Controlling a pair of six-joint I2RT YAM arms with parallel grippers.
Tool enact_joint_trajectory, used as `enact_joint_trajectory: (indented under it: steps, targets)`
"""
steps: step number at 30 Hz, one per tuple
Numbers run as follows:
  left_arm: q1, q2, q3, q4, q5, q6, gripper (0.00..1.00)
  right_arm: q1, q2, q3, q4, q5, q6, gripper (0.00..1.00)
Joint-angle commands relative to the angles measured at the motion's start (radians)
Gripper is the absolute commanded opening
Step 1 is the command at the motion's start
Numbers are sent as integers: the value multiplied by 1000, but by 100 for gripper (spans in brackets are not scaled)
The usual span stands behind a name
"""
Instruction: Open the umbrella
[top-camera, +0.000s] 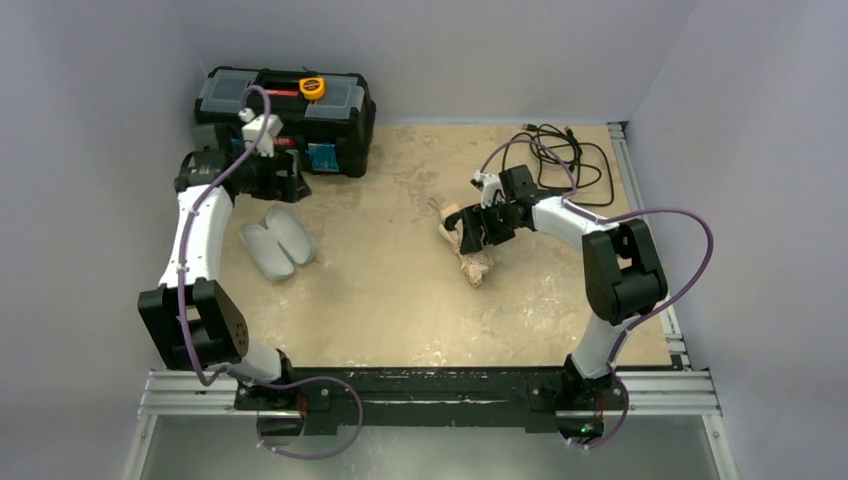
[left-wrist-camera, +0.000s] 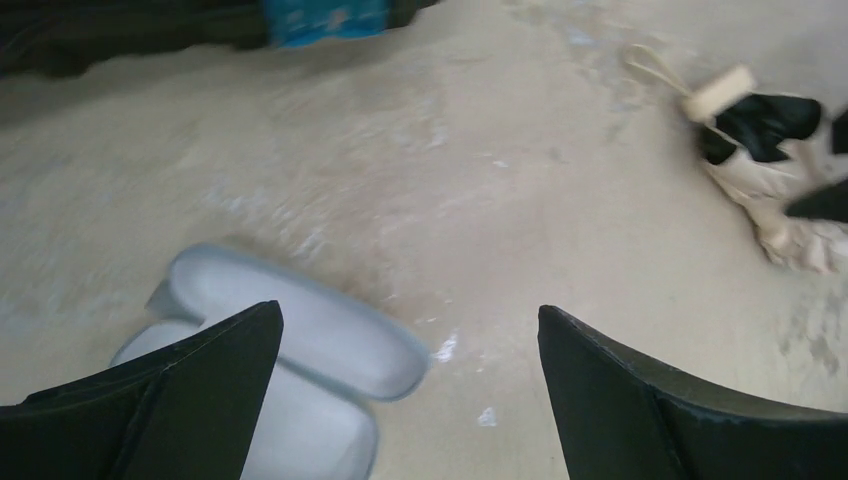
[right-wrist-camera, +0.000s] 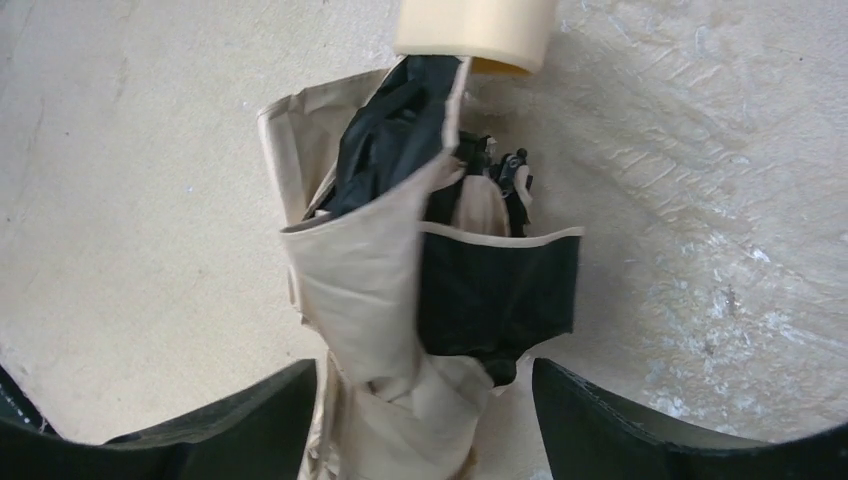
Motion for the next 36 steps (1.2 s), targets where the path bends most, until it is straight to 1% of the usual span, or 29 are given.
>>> enact_joint_trajectory:
  steps: [1, 3, 4, 5, 8, 11, 14, 16, 17, 18, 20, 23, 24, 25, 27, 28, 31, 34, 35, 36]
  targets:
    - [-141, -85, -4, 92, 166, 76, 100, -4, -29, 12, 6, 4, -17, 83]
    - [-213, -93, -8, 104, 178, 110, 100, -22, -67, 33, -23, -15, -24, 89]
    - [-252, -93, -9, 100, 181, 136, 100, -32, -102, 49, -35, -18, -22, 96]
    - [-316, -91, -9, 98, 185, 162, 100, -43, -130, 71, -40, -22, -20, 98]
    - [-452, -71, -2, 79, 189, 263, 100, -56, -172, 163, -72, -43, -8, 99]
    - [-583, -41, 11, 75, 221, 370, 100, -74, -155, 338, -171, -69, -44, 99]
    - [-683, 1, 12, 82, 325, 487, 100, -97, -83, 539, -327, -48, -39, 99]
    - [-736, -1, -31, 130, 414, 614, 100, -113, -20, 661, -452, -47, -31, 99]
    - [-758, -7, -66, 166, 442, 662, 100, -118, 11, 699, -486, -43, -19, 99]
    - [-774, -16, -94, 188, 471, 718, 100, -120, 34, 741, -507, -35, -4, 99]
    - [-789, -23, -137, 205, 520, 766, 100, -121, 88, 838, -564, -35, -4, 99]
    - [-791, -20, -170, 190, 536, 748, 100, -119, 196, 1037, -675, -29, 7, 99]
    - [-793, -25, -185, 194, 527, 753, 100, -118, 233, 1109, -713, -23, 5, 99]
    - [-797, -35, -223, 236, 500, 737, 100, -118, 271, 1185, -741, -28, 4, 99]
    - [-802, -54, -274, 343, 432, 647, 100, -118, 334, 1327, -801, -20, -38, 99]
    - [-803, -55, -276, 344, 411, 641, 100, -120, 353, 1364, -824, 9, -69, 99]
    - [-809, -39, -254, 309, 359, 706, 100, -119, 327, 1330, -801, 109, -132, 99]
    - [-822, 3, -191, 211, 334, 810, 100, -122, 284, 1335, -794, 148, -154, 99]
    - [-831, 19, -180, 201, 327, 831, 100, -126, 255, 1300, -786, 136, -166, 99]
    - [-846, 31, -169, 191, 325, 866, 100, -129, 211, 1231, -767, 121, -174, 99]
